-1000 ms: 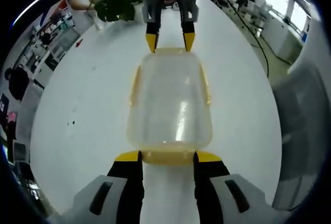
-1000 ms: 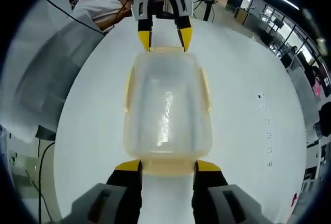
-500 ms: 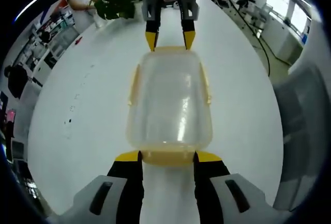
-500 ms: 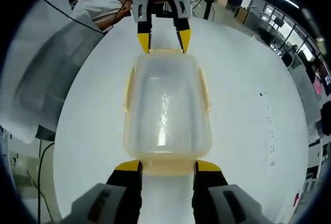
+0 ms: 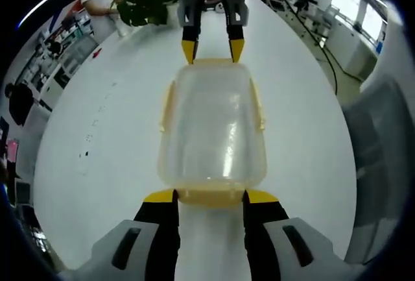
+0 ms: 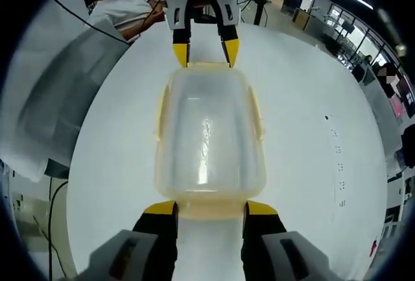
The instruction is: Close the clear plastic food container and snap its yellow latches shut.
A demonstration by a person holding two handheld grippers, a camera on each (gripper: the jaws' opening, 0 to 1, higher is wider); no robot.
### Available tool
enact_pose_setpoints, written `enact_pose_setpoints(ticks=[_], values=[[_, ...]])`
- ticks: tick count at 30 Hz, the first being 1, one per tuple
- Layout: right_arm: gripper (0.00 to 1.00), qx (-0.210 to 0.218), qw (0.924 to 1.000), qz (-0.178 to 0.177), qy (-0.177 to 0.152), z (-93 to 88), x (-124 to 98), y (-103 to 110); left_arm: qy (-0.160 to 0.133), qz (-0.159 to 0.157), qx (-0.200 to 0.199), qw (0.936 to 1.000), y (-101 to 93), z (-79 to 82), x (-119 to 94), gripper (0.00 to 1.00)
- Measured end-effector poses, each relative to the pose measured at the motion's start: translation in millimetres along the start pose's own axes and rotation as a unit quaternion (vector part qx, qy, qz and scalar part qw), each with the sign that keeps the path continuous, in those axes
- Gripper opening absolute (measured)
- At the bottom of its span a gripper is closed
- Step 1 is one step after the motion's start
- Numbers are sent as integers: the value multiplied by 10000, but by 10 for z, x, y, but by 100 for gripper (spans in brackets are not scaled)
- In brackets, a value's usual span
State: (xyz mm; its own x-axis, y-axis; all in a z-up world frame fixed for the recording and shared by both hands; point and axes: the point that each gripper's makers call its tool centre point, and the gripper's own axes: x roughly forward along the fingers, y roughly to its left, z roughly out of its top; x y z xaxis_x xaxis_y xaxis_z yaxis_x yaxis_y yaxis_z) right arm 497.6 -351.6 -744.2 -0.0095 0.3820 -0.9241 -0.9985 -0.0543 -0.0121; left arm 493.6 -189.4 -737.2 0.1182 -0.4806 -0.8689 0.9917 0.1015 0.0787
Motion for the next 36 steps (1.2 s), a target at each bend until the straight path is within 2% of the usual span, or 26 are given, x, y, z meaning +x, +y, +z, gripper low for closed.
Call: enact_pose_setpoints(ticks=[3,4,5,8,10,13,15,17,18,21,22,23,25,26,27,28,29,31,33,35,36], values=[[38,36,10000,12,-41,1,-3,12,15,-6,60,10000,-2,-17,10,38],[39,233,9997,75,-55,-12,2,38,87,-10,83,9999,-6,-46,14,37],[43,197,9998,29,-56,-23,1,24,124,4,206,9997,-15,-69,13,40],[51,273,9996,34,-78,-71,-26,78,13,12,83,10000,-37,-57,-18,49],[56,420,9989,33,-205,-39,-91,119,-1,63,-33,10000,-32,-50,-90,46],[50,526,9982,-202,-212,-37,-193,75,-89,174,-230,9995,8,4,-184,44],[47,880,9953,-207,-345,4,-222,74,-148,218,-620,9977,0,52,-228,44],[44,1016,9936,-350,-343,11,-241,30,-261,324,-916,9949,34,123,-270,42],[43,1217,9911,-353,-395,29,-239,31,-340,341,-1214,9914,34,169,-285,42],[41,1550,9856,-447,-503,58,-241,-9,-310,481,-1469,9875,91,157,-277,42],[41,1673,9833,-452,-555,82,-236,-16,-282,577,-1626,9846,116,143,-273,41],[42,1899,9787,-445,-649,117,-229,-18,-417,577,-1925,9787,109,187,-261,41],[41,2100,9728,-424,-879,207,-227,-24,-448,587,-2166,9735,111,184,-255,39],[41,2195,9705,-461,-884,212,-229,-35,-365,693,-2328,9694,138,140,-253,36],[41,2317,9680,-506,-821,197,-223,-50,-309,659,-2506,9654,107,124,-236,35],[41,2334,9674,-511,-837,206,-222,-54,-310,661,-2588,9632,93,121,-224,35],[40,2533,9616,-514,-927,257,-212,-45,-296,683,-2669,9608,86,112,-213,36],[38,2607,9595,-533,-931,279,-210,-49,-367,756,-2836,9553,74,128,-208,36],[39,2835,9524,-609,-941,295,-207,-67,-338,802,-2934,9520,76,95,-181,36],[38,3020,9469,-640,-898,291,-194,-78,-339,856,-3119,9456,82,84,-176,36],[38,3094,9439,-697,-923,295,-192,-91,-325,913,-3309,9387,91,63,-172,36]])
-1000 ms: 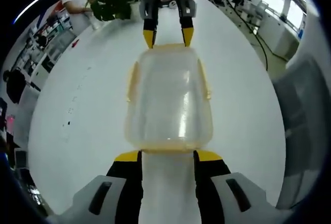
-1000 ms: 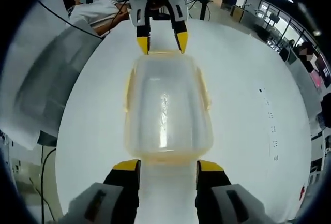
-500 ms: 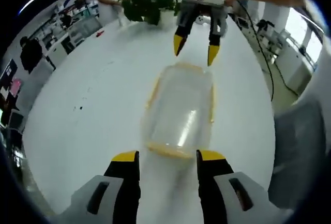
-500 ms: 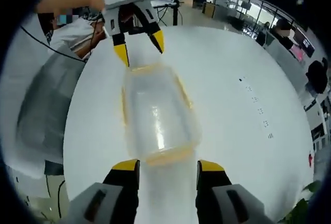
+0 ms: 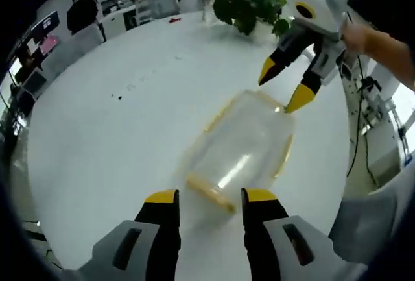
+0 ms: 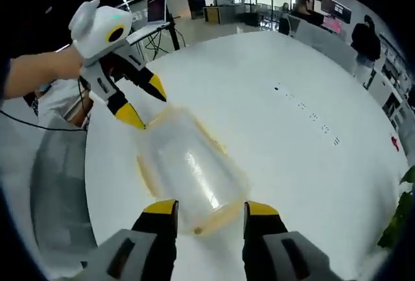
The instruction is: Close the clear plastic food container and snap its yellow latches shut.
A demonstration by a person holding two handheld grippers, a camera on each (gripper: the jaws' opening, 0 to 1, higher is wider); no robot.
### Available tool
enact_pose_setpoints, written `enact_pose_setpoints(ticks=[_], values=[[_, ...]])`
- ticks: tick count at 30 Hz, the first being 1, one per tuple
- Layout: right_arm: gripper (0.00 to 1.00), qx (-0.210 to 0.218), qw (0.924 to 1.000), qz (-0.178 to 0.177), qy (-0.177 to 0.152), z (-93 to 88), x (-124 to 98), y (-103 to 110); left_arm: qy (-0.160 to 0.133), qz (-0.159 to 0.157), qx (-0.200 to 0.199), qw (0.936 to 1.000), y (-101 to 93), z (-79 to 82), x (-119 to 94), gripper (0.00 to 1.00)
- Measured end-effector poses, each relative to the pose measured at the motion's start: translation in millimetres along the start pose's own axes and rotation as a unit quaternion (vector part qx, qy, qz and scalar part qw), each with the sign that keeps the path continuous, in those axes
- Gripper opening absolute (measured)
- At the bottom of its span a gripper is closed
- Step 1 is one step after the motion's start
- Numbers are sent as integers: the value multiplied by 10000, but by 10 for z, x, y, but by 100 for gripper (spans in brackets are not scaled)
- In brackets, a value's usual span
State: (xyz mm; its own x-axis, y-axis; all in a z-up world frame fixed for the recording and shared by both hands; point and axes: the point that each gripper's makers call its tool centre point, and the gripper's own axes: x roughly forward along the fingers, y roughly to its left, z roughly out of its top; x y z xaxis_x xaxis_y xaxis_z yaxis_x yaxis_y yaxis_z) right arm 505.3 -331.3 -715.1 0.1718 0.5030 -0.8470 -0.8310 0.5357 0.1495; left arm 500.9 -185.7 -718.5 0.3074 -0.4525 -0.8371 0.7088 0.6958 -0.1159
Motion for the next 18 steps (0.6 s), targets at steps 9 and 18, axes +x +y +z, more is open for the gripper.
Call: enact_pose_setpoints(ticks=[9,18], values=[[39,835,9963,-182,-81,-38,64,-29,-35,26,-876,9961,-57,-56,55,36],[39,1694,9854,-185,-50,-132,142,-19,-107,109,-1517,9883,-35,-104,94,35]])
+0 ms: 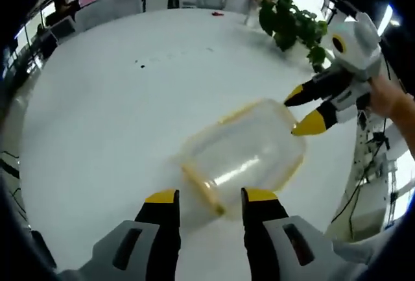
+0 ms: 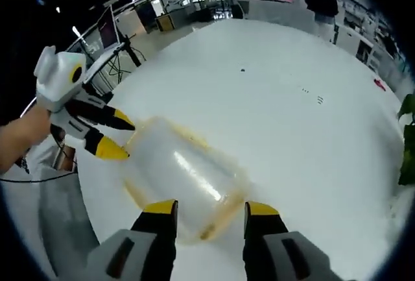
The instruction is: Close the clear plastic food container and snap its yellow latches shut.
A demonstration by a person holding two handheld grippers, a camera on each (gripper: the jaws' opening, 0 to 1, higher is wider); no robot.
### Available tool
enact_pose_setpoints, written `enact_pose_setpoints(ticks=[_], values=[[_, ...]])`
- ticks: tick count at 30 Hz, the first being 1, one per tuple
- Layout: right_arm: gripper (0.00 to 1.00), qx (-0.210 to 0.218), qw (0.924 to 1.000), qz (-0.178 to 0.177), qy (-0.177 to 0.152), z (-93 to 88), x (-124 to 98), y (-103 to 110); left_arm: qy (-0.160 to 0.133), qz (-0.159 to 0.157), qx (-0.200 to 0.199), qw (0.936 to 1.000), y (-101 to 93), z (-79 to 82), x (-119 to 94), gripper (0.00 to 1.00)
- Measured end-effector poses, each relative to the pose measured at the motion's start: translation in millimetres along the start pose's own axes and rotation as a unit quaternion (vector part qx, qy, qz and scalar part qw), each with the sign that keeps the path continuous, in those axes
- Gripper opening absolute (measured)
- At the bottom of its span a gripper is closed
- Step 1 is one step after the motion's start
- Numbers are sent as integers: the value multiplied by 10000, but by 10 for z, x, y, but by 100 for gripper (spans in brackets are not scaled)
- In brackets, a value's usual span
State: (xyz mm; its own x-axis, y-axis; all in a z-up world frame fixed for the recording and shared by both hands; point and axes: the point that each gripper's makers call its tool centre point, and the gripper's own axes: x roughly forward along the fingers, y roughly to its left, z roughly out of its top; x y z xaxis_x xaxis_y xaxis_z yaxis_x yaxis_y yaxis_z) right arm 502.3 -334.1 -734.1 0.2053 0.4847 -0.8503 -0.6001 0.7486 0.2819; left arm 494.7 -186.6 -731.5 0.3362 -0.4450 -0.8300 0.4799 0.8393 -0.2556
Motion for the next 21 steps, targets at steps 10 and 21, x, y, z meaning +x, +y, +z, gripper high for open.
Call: enact_pose_setpoints(ticks=[10,21], values=[[39,693,9973,217,-48,-42,33,2,-131,-283,-677,9972,-137,-26,2,33],[35,700,9972,237,-91,-36,41,49,-97,-305,-521,9981,-176,-15,22,28]])
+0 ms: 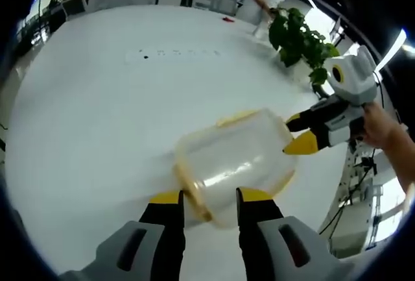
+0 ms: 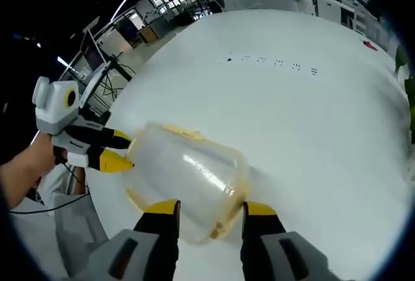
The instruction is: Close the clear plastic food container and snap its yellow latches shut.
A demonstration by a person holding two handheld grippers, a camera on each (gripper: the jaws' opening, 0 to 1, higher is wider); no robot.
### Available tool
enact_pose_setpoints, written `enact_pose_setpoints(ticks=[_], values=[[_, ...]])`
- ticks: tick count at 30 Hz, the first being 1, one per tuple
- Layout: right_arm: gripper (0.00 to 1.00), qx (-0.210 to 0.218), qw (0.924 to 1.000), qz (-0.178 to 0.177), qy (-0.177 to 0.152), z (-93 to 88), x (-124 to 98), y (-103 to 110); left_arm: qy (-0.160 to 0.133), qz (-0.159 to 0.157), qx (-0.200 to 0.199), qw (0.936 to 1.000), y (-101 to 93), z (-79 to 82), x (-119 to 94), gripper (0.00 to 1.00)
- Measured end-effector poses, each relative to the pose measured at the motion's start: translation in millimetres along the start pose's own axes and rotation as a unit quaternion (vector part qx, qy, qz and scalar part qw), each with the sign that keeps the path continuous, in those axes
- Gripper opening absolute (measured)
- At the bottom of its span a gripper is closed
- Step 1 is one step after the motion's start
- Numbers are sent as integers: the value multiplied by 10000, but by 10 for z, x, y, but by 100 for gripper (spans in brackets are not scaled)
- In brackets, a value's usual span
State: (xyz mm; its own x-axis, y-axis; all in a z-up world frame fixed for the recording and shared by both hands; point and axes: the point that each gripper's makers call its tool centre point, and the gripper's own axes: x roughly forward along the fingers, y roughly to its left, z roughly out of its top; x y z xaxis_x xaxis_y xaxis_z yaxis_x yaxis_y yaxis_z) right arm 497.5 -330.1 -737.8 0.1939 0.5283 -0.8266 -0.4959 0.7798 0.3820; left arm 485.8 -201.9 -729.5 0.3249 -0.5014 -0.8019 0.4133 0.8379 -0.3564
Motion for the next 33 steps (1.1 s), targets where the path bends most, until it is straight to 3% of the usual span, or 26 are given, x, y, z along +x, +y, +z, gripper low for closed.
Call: enact_pose_setpoints(ticks=[8,11,12,13,14,16,26,33], values=[[33,19,9999,-81,-85,-10,1,18,82,-30,32,10000,43,41,28,25],[32,112,9999,-68,52,-28,9,30,171,-167,208,9995,39,31,38,22],[30,66,9999,-81,89,-22,17,45,2,-517,195,9985,-91,91,78,22],[30,313,9991,-257,154,-72,-4,42,117,-259,196,9994,12,83,26,22],[30,104,9996,-146,202,-101,-41,92,93,-281,218,9993,10,84,23,22],[30,-7,9993,-261,280,-107,-33,87,91,-247,195,9995,19,60,15,22],[31,337,9989,-319,27,-87,-5,105,175,-122,338,9992,86,44,9,23],[32,412,9984,-378,53,-58,-4,105,194,-76,382,9991,105,53,7,23]])
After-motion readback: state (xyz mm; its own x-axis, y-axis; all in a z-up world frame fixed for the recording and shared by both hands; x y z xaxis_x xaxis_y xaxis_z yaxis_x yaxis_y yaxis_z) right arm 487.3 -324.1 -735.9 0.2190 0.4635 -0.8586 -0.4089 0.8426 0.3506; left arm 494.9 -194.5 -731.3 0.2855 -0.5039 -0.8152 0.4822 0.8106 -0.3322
